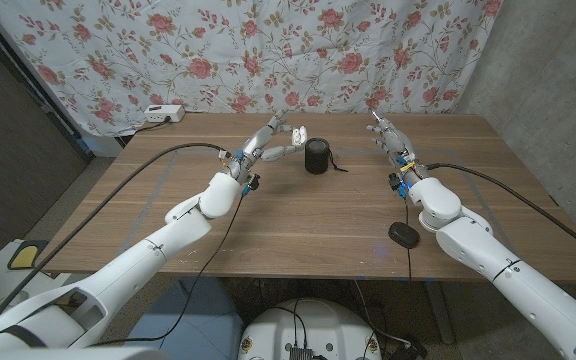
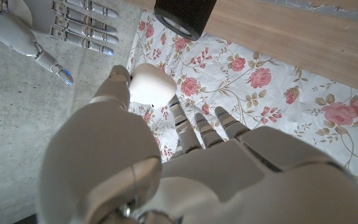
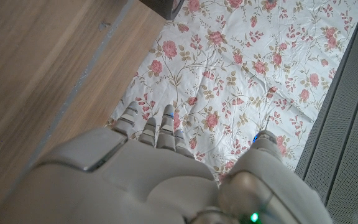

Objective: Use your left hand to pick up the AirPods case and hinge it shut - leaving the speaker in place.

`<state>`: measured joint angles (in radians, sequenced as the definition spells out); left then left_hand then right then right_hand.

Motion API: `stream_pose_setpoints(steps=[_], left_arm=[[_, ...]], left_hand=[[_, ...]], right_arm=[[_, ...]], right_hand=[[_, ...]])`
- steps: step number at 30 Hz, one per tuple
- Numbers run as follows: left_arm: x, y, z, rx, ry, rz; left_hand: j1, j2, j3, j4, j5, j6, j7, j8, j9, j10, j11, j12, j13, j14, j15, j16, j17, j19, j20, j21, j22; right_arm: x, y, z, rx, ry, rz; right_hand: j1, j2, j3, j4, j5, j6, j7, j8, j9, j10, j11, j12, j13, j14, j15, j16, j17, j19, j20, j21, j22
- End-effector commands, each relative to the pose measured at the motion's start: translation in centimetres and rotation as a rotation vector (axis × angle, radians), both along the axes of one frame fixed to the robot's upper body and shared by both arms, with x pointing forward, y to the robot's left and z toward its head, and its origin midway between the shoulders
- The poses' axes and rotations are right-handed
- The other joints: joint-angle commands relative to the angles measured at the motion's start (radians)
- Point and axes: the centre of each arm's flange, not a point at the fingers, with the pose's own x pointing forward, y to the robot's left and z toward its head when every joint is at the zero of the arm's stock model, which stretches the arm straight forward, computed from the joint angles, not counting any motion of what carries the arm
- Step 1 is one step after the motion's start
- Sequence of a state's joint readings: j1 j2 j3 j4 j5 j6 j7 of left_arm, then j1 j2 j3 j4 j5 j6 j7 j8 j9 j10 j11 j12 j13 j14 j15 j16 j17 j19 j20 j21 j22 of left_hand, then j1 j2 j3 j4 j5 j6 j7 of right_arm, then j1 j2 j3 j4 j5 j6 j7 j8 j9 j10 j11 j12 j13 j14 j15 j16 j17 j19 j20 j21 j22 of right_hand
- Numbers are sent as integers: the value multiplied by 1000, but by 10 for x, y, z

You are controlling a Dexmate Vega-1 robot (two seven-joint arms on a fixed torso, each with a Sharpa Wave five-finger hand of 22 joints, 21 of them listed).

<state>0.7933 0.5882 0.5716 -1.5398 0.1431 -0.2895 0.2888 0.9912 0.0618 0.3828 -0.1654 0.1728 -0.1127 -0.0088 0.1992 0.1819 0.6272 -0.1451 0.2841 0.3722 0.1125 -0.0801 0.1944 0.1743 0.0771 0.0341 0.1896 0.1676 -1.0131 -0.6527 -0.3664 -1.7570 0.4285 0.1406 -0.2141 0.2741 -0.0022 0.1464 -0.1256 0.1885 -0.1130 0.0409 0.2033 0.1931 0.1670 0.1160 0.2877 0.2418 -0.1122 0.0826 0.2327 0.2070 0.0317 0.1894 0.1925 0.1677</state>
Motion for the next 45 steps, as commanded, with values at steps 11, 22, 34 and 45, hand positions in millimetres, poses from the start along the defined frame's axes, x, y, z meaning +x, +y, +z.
stream_pose_setpoints(steps=[11, 22, 34, 45], left_arm=[[-20, -7, 0, -141, 24, -26], [-26, -5, 5, -191, 21, -86], [-31, 3, 9, -305, -11, -117], [-24, -10, 11, -276, 45, -146]], left_hand=[[11, 8, -5, 5, 6, -12, -1, -3, 1, 63, -59, -4, 20, 12, 0, 2, 2, 6, 3, 0, 3], [16, 8, -7, 5, 7, -10, 6, -2, 1, 67, -59, -6, 24, 18, -3, 4, 2, 6, 3, 0, 3], [19, 8, -11, 6, 7, -8, 4, -2, 1, 71, -60, -9, 27, 19, -6, 3, 2, 8, 1, 0, 3], [21, 9, -13, 6, 8, -6, 0, -3, 0, 81, -60, -8, 30, 25, -7, 4, 2, 10, 1, 1, 3]], right_arm=[[-24, -12, 0, -23, 10, 46], [-49, -1, 6, -72, 1, 101], [-62, 6, -1, -84, 27, 101], [-64, 1, 0, -97, 39, 97]], right_hand=[[-1, -2, -3, -1, -3, -11, 0, -2, 3, -10, 3, -5, 9, -6, 1, 0, 6, 3, 12, 0, 3], [-16, -10, -12, 5, -4, -7, -19, 0, 3, -14, 22, -9, 14, 6, 12, 5, 8, 8, 21, 0, 4], [-34, -18, -22, 12, -3, -9, -21, 0, 4, -12, 24, -9, 17, 7, 17, 6, 11, 7, 21, -1, 4], [-86, -36, -49, 33, 1, -2, -19, 2, 5, 2, 34, -6, 23, -16, 26, -1, 17, -18, 24, -9, 4]])
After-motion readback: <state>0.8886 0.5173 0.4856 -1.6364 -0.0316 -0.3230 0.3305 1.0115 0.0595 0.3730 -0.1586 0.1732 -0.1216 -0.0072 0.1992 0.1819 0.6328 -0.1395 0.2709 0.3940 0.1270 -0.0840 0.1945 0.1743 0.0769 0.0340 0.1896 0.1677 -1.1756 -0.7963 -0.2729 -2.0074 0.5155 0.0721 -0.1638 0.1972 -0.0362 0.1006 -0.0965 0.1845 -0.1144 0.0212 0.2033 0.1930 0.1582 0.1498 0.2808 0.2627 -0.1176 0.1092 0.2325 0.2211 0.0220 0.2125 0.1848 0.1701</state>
